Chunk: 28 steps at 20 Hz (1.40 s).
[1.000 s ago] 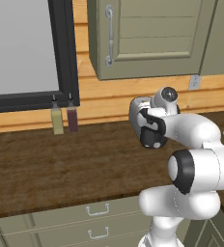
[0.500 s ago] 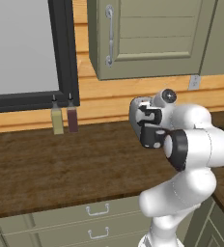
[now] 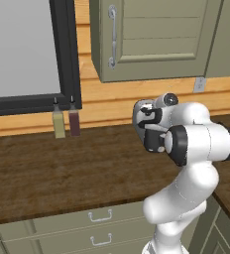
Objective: Start the toaster. Once the lever pops up, take the bread to the plate on the dining counter.
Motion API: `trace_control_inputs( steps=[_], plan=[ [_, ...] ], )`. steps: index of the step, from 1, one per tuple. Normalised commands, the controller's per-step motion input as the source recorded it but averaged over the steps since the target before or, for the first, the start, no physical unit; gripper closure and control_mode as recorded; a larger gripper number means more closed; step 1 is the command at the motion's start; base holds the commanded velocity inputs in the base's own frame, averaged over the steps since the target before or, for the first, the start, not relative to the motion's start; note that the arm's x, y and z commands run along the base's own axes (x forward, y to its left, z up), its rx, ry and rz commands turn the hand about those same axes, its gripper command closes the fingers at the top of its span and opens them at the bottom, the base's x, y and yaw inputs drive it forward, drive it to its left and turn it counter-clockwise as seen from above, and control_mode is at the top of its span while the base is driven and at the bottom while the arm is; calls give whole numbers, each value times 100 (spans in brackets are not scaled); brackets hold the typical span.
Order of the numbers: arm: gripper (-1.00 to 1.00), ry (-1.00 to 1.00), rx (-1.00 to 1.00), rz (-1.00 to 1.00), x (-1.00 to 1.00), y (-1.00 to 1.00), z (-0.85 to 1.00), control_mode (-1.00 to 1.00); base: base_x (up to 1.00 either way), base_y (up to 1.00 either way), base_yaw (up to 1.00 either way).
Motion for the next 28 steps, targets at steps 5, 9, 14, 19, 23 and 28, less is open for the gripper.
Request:
trace_control_inputs(
  steps=[5, 9, 14, 19, 23, 28],
  plan=[
    [-100, 0, 0, 0, 20, 0, 0, -100, 0, 0, 0],
    [-100, 1, 0, 0, 16, 0, 0, -100, 0, 0, 0],
    [-100, 6, 0, 0, 5, 0, -5, -100, 0, 0, 0],
    [-100, 4, 0, 0, 0, 0, -4, -100, 0, 0, 0],
    [-100, 0, 0, 1, 0, 0, 0, -100, 0, 0, 0],
    [-100, 0, 0, 1, 0, 0, 0, -100, 0, 0, 0]
  ],
)
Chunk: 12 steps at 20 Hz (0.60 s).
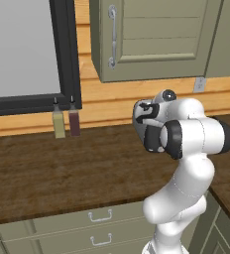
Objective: Start the toaster. Once the lever pops up, take the bread to the plate on the dining counter.
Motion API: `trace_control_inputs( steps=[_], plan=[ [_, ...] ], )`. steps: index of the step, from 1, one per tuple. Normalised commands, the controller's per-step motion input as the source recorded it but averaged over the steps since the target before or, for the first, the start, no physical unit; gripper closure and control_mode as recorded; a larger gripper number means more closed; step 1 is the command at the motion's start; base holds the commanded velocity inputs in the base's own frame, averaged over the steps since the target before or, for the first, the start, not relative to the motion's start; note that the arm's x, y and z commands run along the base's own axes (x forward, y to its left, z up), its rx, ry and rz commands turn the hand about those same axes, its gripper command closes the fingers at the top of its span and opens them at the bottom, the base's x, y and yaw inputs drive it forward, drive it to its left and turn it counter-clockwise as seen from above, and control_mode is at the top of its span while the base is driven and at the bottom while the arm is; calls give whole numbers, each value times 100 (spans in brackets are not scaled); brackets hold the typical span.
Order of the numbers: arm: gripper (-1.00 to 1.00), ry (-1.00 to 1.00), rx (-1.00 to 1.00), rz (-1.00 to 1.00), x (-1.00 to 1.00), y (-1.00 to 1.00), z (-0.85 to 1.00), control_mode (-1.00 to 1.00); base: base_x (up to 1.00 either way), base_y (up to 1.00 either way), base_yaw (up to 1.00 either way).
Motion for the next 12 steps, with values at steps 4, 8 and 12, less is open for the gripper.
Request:
trace_control_inputs(
  steps=[4, 8, 12],
  plan=[
    [-100, 0, 0, 0, 0, 0, 0, -100, 0, 0, 0],
    [-100, 0, 0, 0, 0, 3, 0, -100, 0, 0, 0],
    [-100, 0, 0, 0, 0, 1, 0, -100, 0, 0, 0]
  ],
)
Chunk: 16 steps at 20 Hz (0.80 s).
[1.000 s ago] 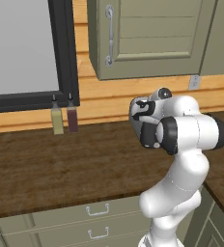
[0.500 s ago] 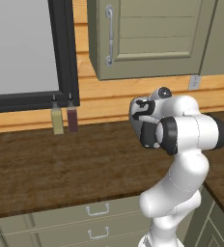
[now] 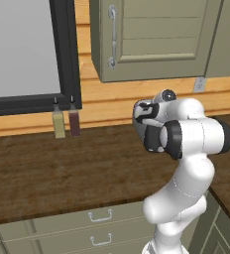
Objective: Start the toaster. Once the lever pops up, take the bread to the plate on the dining counter.
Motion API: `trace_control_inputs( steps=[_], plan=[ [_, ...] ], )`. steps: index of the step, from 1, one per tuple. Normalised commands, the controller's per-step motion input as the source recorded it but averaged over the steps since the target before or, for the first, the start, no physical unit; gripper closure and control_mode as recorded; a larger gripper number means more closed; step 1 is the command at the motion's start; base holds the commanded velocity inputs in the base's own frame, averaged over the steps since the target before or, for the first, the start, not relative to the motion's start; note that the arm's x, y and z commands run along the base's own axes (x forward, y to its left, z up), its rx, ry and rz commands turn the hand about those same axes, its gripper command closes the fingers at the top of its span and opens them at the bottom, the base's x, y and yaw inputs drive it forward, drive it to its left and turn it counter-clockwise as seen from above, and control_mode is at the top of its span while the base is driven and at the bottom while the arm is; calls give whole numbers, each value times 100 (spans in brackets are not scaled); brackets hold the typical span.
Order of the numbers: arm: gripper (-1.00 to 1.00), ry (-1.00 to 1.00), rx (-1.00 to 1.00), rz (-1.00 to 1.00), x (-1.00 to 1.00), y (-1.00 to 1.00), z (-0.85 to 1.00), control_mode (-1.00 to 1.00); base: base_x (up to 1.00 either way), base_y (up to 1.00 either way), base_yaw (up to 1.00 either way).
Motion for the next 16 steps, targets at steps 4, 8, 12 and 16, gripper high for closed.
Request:
trace_control_inputs(
  steps=[4, 8, 12, 16],
  plan=[
    [100, 0, 0, 0, 0, 0, 0, -100, 0, 0, 0],
    [100, 0, 0, 0, 0, 0, 0, -100, 0, 0, 0],
    [100, 0, 0, 0, 0, 0, 0, -100, 0, 0, 0],
    [100, 0, 0, 0, 0, 0, 0, -100, 0, 0, 0]
  ],
)
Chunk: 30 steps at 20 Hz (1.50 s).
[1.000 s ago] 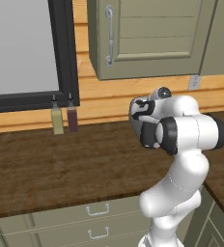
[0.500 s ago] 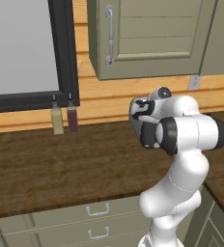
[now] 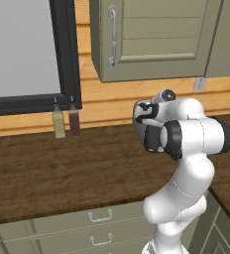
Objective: Start the toaster. Once the lever pops up, take the bread to the plate on the dining counter.
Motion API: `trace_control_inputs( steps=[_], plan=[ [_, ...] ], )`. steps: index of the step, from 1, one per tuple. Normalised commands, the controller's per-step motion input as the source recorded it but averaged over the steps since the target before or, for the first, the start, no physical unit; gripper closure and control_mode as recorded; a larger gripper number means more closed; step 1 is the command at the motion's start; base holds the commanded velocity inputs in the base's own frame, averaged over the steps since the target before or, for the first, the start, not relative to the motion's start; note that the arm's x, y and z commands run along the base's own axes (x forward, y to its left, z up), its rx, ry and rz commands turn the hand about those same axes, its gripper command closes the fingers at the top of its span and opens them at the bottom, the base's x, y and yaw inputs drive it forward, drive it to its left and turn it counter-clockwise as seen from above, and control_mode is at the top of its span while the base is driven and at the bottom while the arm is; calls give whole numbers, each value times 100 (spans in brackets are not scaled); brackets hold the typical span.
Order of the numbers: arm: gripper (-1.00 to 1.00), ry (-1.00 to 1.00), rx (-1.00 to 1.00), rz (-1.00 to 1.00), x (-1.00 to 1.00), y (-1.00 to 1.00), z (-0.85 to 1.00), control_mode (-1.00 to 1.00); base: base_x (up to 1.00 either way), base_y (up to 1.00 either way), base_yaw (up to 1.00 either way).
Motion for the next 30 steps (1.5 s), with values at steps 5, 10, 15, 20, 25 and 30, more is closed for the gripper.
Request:
trace_control_inputs(
  steps=[5, 10, 15, 20, 25, 30],
  plan=[
    [100, -3, 1, 0, -11, 0, 10, -100, 0, 0, 0],
    [100, -10, 4, 0, -48, 0, 26, -100, 0, 0, 0],
    [100, -12, 4, 0, -39, 0, 33, -100, 0, 0, 0],
    [100, -9, 4, 0, -7, 0, 55, -100, 0, 0, 0],
    [100, -2, 7, 0, -26, 0, 44, -100, 0, 0, 0],
    [100, 1, 8, 0, -58, 0, 15, -100, 0, 0, 0]
  ],
)
